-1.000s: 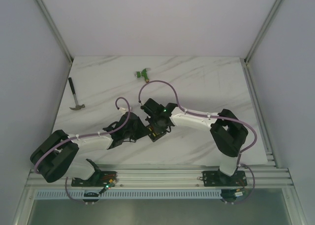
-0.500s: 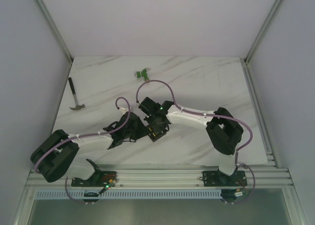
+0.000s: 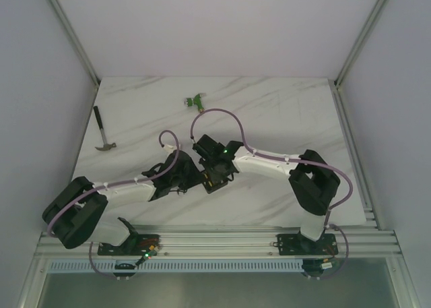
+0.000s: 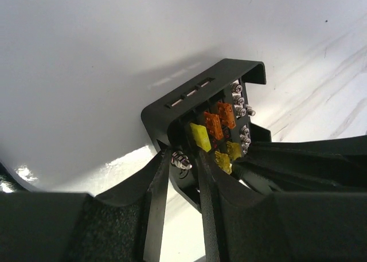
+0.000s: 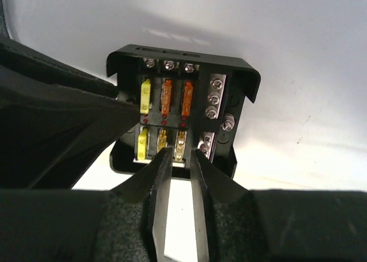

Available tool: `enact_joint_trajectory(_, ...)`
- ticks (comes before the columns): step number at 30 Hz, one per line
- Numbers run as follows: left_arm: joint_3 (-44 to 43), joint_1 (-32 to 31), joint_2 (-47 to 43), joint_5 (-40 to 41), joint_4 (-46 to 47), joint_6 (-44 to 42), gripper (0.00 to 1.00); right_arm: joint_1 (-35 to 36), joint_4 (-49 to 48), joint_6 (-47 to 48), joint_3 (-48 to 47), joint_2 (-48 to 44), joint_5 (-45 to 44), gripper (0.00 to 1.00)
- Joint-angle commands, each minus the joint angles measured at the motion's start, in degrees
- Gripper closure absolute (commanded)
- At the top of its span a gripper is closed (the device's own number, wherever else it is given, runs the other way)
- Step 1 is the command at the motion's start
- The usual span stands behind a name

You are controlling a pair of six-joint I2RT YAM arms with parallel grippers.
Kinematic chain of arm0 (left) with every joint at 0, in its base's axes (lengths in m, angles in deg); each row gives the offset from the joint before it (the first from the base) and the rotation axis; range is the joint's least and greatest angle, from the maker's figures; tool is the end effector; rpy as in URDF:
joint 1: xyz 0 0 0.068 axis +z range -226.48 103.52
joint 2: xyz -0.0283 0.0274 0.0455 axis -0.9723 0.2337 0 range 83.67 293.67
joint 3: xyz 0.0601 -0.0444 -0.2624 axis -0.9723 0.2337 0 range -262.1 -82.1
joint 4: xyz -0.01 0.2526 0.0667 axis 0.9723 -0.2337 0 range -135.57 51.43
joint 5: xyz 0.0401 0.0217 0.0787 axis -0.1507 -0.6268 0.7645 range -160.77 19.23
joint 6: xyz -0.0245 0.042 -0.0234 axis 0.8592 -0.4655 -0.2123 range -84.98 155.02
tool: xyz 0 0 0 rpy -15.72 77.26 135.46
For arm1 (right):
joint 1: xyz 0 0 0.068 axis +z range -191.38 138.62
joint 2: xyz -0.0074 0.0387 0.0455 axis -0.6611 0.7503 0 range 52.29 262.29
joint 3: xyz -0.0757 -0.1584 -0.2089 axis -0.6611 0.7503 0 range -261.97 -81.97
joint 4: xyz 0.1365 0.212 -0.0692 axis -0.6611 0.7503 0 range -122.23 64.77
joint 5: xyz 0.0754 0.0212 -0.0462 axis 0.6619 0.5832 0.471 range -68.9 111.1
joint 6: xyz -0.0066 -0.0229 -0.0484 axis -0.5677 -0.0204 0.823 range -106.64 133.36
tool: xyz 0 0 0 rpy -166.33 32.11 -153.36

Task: Snap on the fuse box
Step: Install the fuse at the fuse box base, then pick up the fuse box cover from the center of the board.

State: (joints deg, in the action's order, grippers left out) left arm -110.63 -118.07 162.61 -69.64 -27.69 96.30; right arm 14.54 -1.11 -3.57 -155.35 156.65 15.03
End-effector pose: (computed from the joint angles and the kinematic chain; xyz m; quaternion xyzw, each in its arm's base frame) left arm 0.1922 -0.1697 0.1523 -0.1588 0.8905 -0.3277 0.2727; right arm 0.2147 0.3107 0.1979 -0.3114 0.9178 0.1016 0.2242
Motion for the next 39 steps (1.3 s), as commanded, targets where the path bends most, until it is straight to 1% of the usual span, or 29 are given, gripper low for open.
enact_joint_trajectory(1,-3.1,0.5,-0.1,0.1,-2.7,-1.2,0.63,-0.1,0.9,-1.7,-2.0,-5.5,-1.8,0.69)
enact_joint_trajectory(3,-3.8,0.6,-0.7,0.1,-3.8,-1.5,0.63,-0.8,0.9,-2.2,-2.1,-7.9,-1.7,0.63)
enact_joint_trajectory(6,-5.1,0.9,-2.0,0.1,-6.2,-2.1,0.59,-2.6,1.6,-2.9,-1.3,-11.6,-1.5,0.57)
enact_joint_trajectory(10,-6.2,1.3,-4.5,1.4,-11.1,-2.9,0.55,-8.5,3.7,-3.3,2.0,-16.6,-3.0,0.47)
enact_joint_trajectory(13,-5.8,2.4,-5.5,2.3,-13.4,-3.2,0.55,-16.1,4.1,-3.9,5.8,-21.0,-5.1,0.36)
enact_joint_trajectory(14,-5.7,2.6,-5.5,2.2,-13.7,-3.3,0.55,-18.5,3.9,-4.0,7.1,-22.1,-6.5,0.29)
enact_joint_trajectory(16,-5.8,3.1,-4.6,1.3,-14.0,-3.7,0.55,-23.5,3.4,-4.3,9.7,-23.9,-8.7,0.19)
enact_joint_trajectory(20,-7.2,3.4,-1.0,-0.3,-14.0,-4.7,0.57,-35.6,-0.1,-3.9,12.9,-25.3,-8.6,0.08)
enact_joint_trajectory(23,-7.9,3.8,1.0,-1.0,-14.0,-5.5,0.58,-44.4,-3.7,-4.2,14.1,-25.2,-7.1,0.01)
enact_joint_trajectory(25,-8.4,4.2,1.5,-1.0,-14.0,-6.3,0.59,-50.1,-6.3,-4.8,14.6,-24.6,-5.4,0.0)
enact_joint_trajectory(29,-10.6,5.6,6.3,-2.0,-14.0,-8.6,0.62,-60.6,-10.8,-6.7,14.8,-20.6,-0.3,0.0)
enact_joint_trajectory(32,-12.8,6.6,9.0,-2.9,-14.0,-10.4,0.64,-66.3,-14.0,-7.4,14.6,-17.0,2.4,0.0)
enact_joint_trajectory(35,-14.7,7.4,10.9,-3.0,-14.0,-12.3,0.65,-69.6,-15.9,-6.0,13.8,-12.4,6.3,0.0)
enact_joint_trajectory(39,-17.6,8.1,13.4,-4.0,-14.0,-15.4,0.65,-70.7,-16.6,-2.2,12.4,-7.9,9.4,0.0)
